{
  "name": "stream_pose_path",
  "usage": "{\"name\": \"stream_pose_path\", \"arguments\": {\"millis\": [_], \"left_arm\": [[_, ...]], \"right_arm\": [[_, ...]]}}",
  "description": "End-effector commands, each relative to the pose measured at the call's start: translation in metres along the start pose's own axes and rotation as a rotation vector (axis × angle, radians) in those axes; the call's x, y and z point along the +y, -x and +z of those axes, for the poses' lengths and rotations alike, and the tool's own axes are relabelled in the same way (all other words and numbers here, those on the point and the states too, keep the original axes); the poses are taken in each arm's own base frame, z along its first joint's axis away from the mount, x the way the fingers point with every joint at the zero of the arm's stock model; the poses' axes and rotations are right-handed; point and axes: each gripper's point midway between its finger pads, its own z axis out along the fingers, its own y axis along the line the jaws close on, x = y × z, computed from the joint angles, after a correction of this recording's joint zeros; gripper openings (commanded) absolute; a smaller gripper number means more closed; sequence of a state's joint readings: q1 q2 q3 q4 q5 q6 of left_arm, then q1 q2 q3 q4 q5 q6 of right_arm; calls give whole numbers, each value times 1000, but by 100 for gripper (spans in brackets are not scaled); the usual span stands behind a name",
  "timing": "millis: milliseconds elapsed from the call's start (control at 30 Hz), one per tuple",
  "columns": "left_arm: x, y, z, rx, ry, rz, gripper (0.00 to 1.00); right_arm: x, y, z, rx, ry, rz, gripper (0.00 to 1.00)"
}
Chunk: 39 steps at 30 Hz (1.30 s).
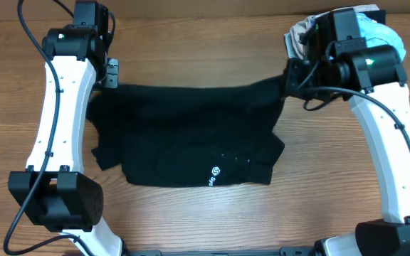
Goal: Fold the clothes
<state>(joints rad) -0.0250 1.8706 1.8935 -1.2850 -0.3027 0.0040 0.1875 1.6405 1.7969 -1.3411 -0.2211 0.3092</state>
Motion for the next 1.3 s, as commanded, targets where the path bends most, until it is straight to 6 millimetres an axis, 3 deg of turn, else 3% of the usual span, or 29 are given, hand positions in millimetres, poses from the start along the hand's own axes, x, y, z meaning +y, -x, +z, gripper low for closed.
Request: {"name": "stream_pose_path", "arguments": {"millis": [0, 200, 433, 633, 733, 833, 900, 1267], "left_arm": [[-9, -3, 10, 17, -52, 16, 10], [-18, -7, 32, 39, -65, 0, 9], [-26, -34, 47, 164, -141, -152, 6], [-52, -68, 93, 249, -315, -214, 8], [-62, -86, 113, 274, -369, -231, 18], [-69, -95, 124, 277, -393, -229, 40], [-71, -96, 130, 265, -392, -230, 49], [-78, -102, 160, 197, -383, -267, 50]], "right_arm": [[-3, 2, -10, -31, -11, -27, 4], [-3, 3, -9, -33, -14, -27, 4], [-6, 4, -9, -38, -28, -26, 4], [-6, 4, -9, -38, -29, -26, 4], [-6, 4, -9, -41, -31, -26, 4], [-7, 5, -9, -45, -34, -27, 4], [-7, 5, -9, -46, -34, -26, 4], [-7, 4, -9, -42, -35, -25, 4]]}}
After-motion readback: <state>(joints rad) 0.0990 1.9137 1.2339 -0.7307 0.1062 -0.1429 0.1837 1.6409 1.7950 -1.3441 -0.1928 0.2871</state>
